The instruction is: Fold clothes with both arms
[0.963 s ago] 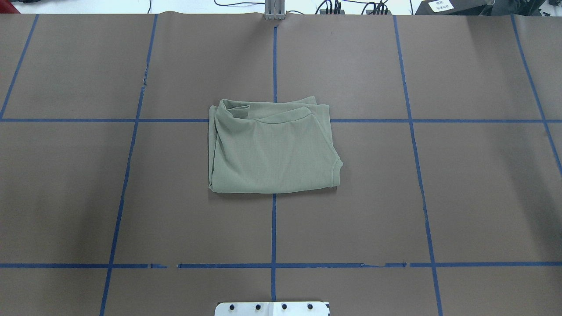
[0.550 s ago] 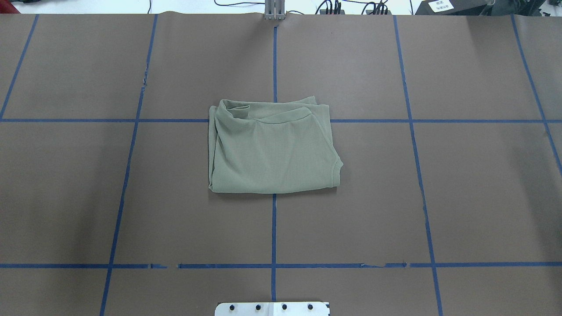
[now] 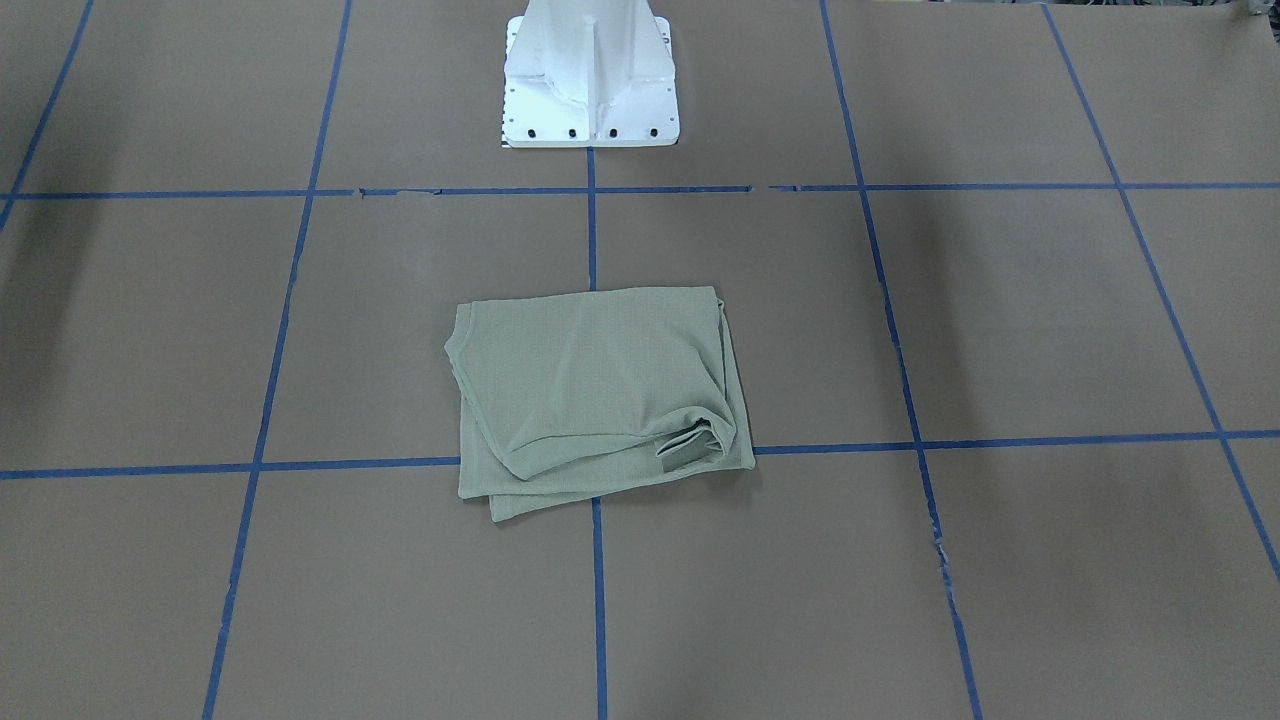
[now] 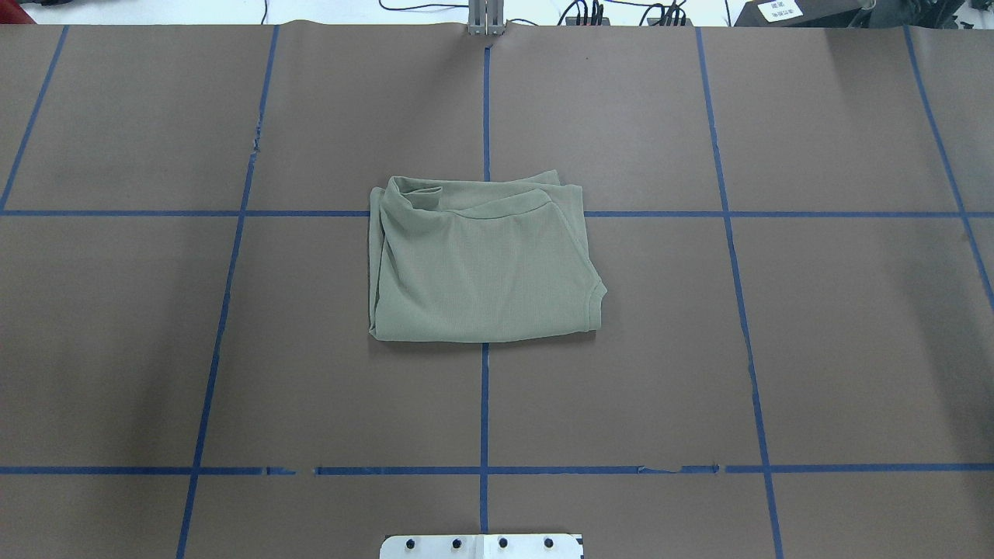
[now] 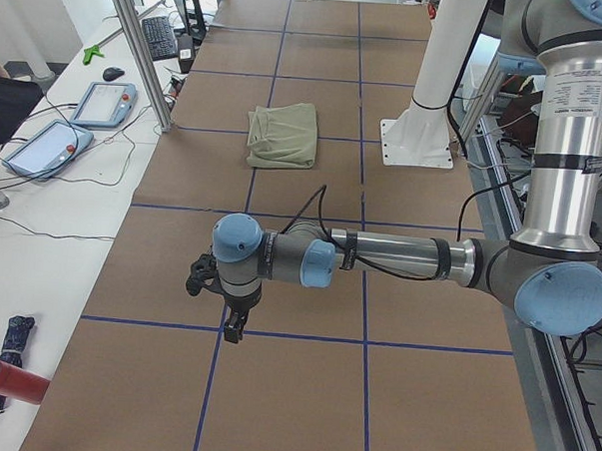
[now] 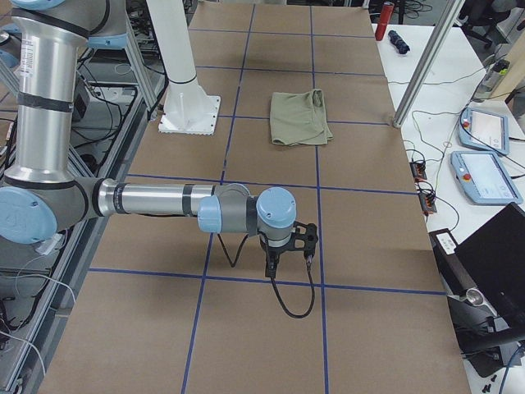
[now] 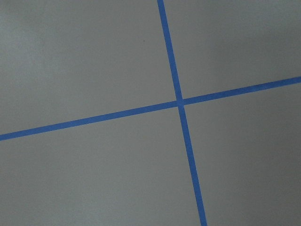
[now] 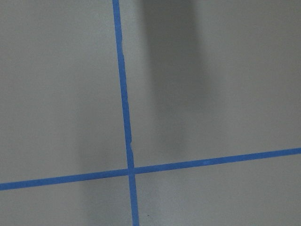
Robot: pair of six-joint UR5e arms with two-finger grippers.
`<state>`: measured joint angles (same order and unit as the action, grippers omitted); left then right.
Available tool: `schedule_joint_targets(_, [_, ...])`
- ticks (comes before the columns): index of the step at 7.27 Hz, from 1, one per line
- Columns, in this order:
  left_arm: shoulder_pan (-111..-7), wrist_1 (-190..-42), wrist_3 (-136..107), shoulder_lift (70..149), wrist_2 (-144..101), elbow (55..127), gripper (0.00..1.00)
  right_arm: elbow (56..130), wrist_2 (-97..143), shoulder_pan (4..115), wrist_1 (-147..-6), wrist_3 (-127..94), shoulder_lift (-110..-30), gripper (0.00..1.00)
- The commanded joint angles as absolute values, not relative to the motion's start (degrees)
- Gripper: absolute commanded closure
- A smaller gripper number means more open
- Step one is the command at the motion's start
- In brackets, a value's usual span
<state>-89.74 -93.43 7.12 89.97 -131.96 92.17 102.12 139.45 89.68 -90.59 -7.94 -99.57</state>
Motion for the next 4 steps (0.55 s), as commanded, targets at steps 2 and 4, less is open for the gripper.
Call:
schedule_joint_targets(2, [-89.8,-93.4,7.1,89.9,-131.9,92.2,0.00,105.3,137.7,92.1,-96.8,-1.4,-99.7,0.00])
schedule_joint_targets(4, [-89.7,-93.4,7.1,89.9,-131.9,92.3,0.00,102.7,134.8,94.6,-96.4,7.0,-100.6,0.00])
